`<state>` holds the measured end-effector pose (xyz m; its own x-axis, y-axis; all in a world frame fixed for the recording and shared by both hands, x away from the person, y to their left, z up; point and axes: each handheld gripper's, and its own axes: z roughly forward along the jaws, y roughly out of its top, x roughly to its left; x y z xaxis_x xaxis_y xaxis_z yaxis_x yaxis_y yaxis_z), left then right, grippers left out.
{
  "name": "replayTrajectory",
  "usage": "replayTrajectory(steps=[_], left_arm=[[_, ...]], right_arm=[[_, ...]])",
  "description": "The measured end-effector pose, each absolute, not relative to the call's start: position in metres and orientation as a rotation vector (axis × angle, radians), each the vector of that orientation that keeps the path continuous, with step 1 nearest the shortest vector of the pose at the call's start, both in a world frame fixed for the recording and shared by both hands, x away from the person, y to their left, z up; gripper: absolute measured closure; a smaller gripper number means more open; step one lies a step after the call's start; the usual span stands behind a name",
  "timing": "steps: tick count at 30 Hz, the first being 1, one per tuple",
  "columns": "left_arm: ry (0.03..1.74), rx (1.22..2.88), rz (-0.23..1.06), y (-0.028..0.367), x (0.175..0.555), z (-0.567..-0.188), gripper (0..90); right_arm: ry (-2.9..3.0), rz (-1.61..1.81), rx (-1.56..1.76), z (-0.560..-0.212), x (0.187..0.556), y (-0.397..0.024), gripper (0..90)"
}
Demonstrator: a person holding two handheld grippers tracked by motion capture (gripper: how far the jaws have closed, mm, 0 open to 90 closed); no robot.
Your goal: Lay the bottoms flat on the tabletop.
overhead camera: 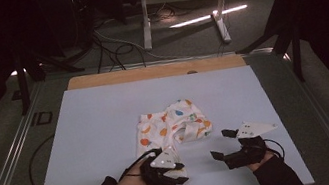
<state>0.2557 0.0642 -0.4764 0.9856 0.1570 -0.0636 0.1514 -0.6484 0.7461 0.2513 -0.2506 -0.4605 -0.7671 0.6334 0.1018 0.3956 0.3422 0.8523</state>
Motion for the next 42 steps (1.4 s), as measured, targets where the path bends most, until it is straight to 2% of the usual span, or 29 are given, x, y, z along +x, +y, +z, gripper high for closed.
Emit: replayTrajectory(steps=[8, 11, 13, 15, 22, 26, 31, 35, 42], left_arm=[[0.338, 2.266, 0.115, 0.129, 0.24, -0.471, 59.3], [0.382, 2.258, 0.119, 0.151, 0.233, -0.475, 65.4], [0.399, 2.267, 0.114, 0.162, 0.229, -0.479, 72.6], [0.397, 2.299, 0.109, 0.168, 0.224, -0.483, 74.2], [0.329, 2.38, 0.044, 0.164, 0.218, -0.5, 75.7], [0.32, 2.408, 0.052, 0.157, 0.226, -0.508, 70.2], [0.324, 2.404, 0.042, 0.157, 0.239, -0.512, 67.8], [0.309, 2.394, 0.069, 0.158, 0.245, -0.514, 65.1], [0.186, 2.438, 0.132, 0.158, 0.236, -0.512, 67.5]], right_arm=[[2.364, 1.373, 0.932, -0.461, 0.252, -0.252, 14.4], [2.365, 1.374, 0.93, -0.462, 0.252, -0.251, 14.4], [2.369, 1.365, 0.932, -0.463, 0.253, -0.25, 14.4], [2.374, 1.362, 0.93, -0.463, 0.253, -0.25, 14.4], [2.375, 1.364, 0.943, -0.465, 0.254, -0.251, 14.5], [2.382, 1.361, 0.94, -0.465, 0.254, -0.25, 14.5], [2.38, 1.362, 0.94, -0.466, 0.254, -0.251, 14.5], [2.386, 1.361, 0.944, -0.466, 0.254, -0.25, 14.5], [2.385, 1.355, 0.937, -0.465, 0.253, -0.25, 14.5]])
